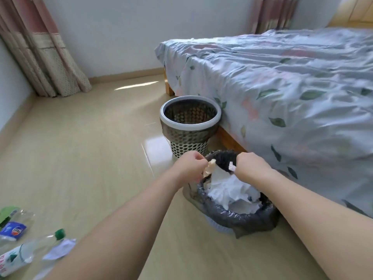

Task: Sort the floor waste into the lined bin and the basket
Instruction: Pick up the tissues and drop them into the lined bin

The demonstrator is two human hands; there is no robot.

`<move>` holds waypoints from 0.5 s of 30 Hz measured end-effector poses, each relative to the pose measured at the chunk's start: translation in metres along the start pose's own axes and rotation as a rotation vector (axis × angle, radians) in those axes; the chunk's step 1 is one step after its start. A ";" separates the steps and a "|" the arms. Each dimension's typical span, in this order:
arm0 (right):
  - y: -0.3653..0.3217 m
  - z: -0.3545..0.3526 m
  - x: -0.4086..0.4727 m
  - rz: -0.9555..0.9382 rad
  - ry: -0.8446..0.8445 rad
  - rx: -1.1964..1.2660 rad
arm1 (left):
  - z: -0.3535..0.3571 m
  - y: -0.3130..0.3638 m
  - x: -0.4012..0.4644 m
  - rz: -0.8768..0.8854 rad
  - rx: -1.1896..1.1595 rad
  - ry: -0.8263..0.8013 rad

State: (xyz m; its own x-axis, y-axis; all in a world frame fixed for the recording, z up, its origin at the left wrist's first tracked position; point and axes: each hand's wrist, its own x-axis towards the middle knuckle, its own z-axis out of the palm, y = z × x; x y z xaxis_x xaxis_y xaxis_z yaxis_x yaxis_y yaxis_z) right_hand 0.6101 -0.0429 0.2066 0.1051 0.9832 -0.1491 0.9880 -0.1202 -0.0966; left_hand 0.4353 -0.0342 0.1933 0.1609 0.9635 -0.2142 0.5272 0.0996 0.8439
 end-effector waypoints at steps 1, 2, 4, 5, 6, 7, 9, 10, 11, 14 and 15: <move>0.008 0.004 -0.002 0.036 -0.026 -0.051 | 0.010 0.002 0.002 -0.006 0.018 -0.039; 0.011 0.006 -0.004 0.057 -0.035 -0.096 | 0.015 0.002 0.002 -0.012 0.038 -0.053; 0.009 0.009 -0.003 0.047 0.001 -0.157 | 0.010 -0.006 -0.001 -0.025 0.082 -0.027; 0.000 0.011 0.001 0.006 0.034 -0.160 | -0.002 -0.016 -0.003 -0.044 0.097 0.001; -0.013 0.012 0.005 -0.050 0.073 -0.146 | -0.017 -0.027 -0.006 -0.072 0.103 0.026; -0.029 0.014 0.009 -0.118 0.106 -0.121 | -0.035 -0.040 -0.009 -0.112 0.097 0.059; -0.083 0.026 0.017 -0.298 0.147 -0.049 | -0.084 -0.081 -0.022 -0.204 0.095 0.154; -0.115 0.036 0.017 -0.386 0.143 -0.015 | -0.109 -0.106 -0.034 -0.253 0.097 0.208; -0.144 0.046 0.016 -0.451 0.126 0.015 | -0.130 -0.128 -0.045 -0.299 0.108 0.256; -0.226 0.088 0.001 -0.575 -0.013 0.059 | -0.179 -0.196 -0.090 -0.422 0.173 0.376; -0.257 0.108 -0.007 -0.607 -0.081 0.061 | -0.194 -0.223 -0.111 -0.472 0.219 0.405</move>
State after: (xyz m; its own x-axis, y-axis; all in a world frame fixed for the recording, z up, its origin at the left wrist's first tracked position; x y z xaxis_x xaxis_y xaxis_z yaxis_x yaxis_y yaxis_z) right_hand 0.3433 -0.0333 0.1258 -0.4854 0.8655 -0.1236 0.8603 0.4478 -0.2436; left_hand 0.1382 -0.1153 0.1241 -0.4333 0.8502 -0.2990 0.6288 0.5228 0.5755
